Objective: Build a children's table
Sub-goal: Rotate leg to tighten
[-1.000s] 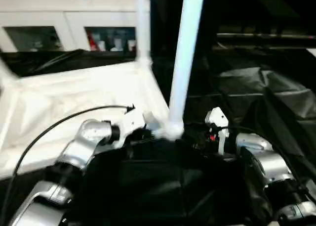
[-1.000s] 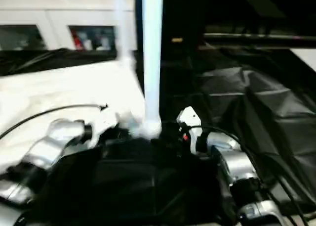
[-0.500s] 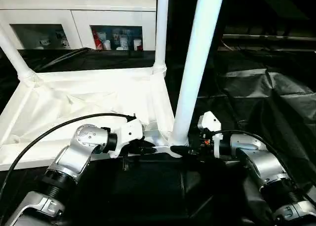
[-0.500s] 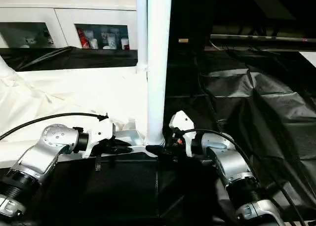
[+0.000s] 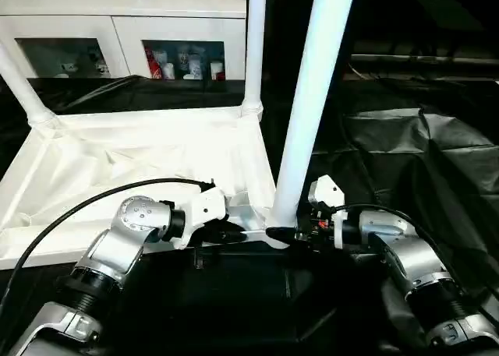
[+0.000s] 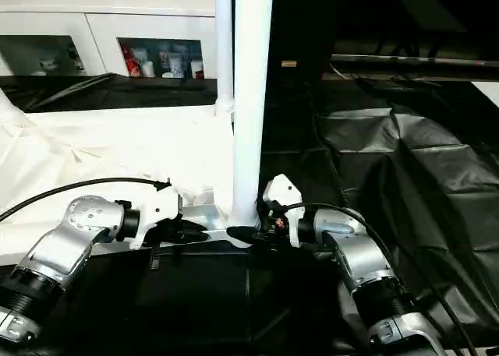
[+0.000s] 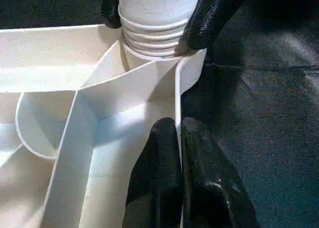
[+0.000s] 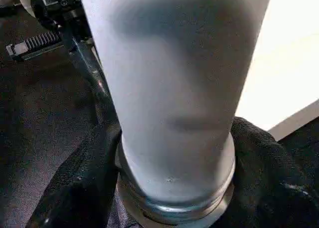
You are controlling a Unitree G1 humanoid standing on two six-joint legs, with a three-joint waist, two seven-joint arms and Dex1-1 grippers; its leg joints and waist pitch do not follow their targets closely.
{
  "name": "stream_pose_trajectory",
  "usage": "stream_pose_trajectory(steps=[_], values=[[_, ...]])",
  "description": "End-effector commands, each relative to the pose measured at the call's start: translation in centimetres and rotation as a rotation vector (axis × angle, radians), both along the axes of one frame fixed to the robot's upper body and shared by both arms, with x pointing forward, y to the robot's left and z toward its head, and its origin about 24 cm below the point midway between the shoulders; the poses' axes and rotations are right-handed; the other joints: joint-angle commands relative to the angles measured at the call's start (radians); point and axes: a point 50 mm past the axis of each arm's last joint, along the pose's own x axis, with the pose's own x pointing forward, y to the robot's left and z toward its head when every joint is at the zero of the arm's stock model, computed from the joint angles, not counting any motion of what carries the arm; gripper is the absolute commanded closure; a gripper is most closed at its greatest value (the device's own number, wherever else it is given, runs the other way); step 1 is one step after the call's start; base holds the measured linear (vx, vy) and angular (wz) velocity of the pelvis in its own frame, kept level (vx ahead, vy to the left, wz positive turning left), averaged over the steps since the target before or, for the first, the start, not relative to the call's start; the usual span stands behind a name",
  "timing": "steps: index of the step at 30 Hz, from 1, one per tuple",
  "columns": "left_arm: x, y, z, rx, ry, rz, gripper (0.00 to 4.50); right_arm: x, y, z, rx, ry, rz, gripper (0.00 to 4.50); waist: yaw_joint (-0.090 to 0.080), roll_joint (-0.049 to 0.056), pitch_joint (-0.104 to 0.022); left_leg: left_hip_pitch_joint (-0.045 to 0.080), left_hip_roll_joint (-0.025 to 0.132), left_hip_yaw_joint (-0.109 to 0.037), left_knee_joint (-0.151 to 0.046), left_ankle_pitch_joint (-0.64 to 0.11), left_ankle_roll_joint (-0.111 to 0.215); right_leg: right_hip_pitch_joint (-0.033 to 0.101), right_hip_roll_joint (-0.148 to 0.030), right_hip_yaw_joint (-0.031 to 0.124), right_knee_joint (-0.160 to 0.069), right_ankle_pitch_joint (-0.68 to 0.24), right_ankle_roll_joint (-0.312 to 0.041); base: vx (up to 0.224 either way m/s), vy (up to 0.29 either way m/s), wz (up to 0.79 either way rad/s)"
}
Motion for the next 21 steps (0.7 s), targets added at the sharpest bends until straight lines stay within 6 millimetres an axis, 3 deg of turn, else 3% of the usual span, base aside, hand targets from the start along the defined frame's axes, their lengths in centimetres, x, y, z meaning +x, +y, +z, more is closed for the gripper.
stream_pose_trajectory(steps=[1,5,6,7,8,9,11,13,15,21], values=[[-0.9,-0.7,-0.8,-0.006,0.049,-0.049,4.50,0.4,-0.2,-0.1,-0.012,-0.008,-0.040,1.73,0.000,-0.006,-0.062,0.005,0.025,-0.004,-0.058,-0.208,0.031,0.049,-0.058,0.041,-0.059,-0.189,-0.203,0.000,0.000,0.00],[0.6,-1.2,-1.5,0.026,-0.006,0.093,4.50,2.1,-0.8,-1.1,-0.016,0.001,-0.317,1.74,-0.009,-0.006,-0.056,0.006,0.021,-0.006,-0.063,-0.260,0.009,0.045,-0.059,0.040,-0.070,-0.284,-0.187,0.000,0.000,0.00],[1.1,-1.5,-1.6,0.024,-0.014,0.148,4.50,2.6,-1.0,-1.5,-0.017,0.017,-0.425,1.74,-0.015,-0.007,-0.052,0.013,0.019,-0.007,-0.065,-0.291,-0.008,0.041,-0.060,0.040,-0.079,-0.354,-0.170,0.000,0.000,0.00],[1.1,-1.5,-1.6,0.024,-0.014,0.148,4.50,2.6,-1.0,-1.5,-0.017,0.017,-0.425,1.74,-0.016,-0.006,-0.052,0.016,0.018,-0.007,-0.064,-0.302,-0.014,0.039,-0.061,0.040,-0.082,-0.383,-0.163,0.000,0.000,0.00],[1.9,-2.2,-1.8,0.016,-0.014,0.223,4.50,3.4,-1.4,-2.2,-0.026,0.048,-0.604,1.75,-0.021,-0.005,-0.053,0.015,0.019,-0.011,-0.067,-0.315,-0.023,0.041,-0.063,0.039,-0.084,-0.412,-0.151,-0.052,0.005,-0.01],[2.4,-2.9,-2.0,0.018,-0.016,0.277,4.50,3.9,-1.7,-2.6,-0.037,0.074,-0.742,1.75,-0.029,-0.003,-0.047,0.020,0.018,-0.011,-0.069,-0.343,-0.034,0.033,-0.062,0.037,-0.092,-0.460,-0.138,0.000,0.000,0.00],[3.3,-4.1,-2.1,0.030,-0.030,0.372,4.50,4.3,-1.8,-3.2,-0.066,0.101,-0.908,1.75,-0.034,-0.003,-0.048,0.022,0.016,-0.016,-0.069,-0.368,-0.040,0.036,-0.063,0.034,-0.098,-0.510,-0.114,0.000,0.000,0.00],[3.6,-4.6,-2.0,0.027,-0.035,0.409,4.50,4.4,-1.6,-3.4,-0.090,0.099,-0.941,1.75,-0.031,-0.006,-0.050,0.024,0.013,-0.015,-0.066,-0.369,-0.034,0.032,-0.063,0.033,-0.105,-0.524,-0.099,0.000,0.000,0.00],[4.2,-6.0,-1.9,0.024,-0.048,0.460,4.50,4.6,-0.9,-3.5,-0.153,0.054,-0.980,1.75,-0.029,-0.007,-0.052,0.019,0.010,-0.013,-0.064,-0.356,-0.023,0.032,-0.061,0.033,-0.105,-0.504,-0.099,0.000,0.000,0.00],[4.4,-7.1,-1.9,0.040,-0.076,0.429,4.50,5.0,1.0,-2.9,-0.073,0.026,-0.889,1.75,-0.024,-0.007,-0.054,0.015,0.012,-0.013,-0.065,-0.353,0.001,0.034,-0.061,0.033,-0.103,-0.464,-0.103,0.000,0.000,0.00]])
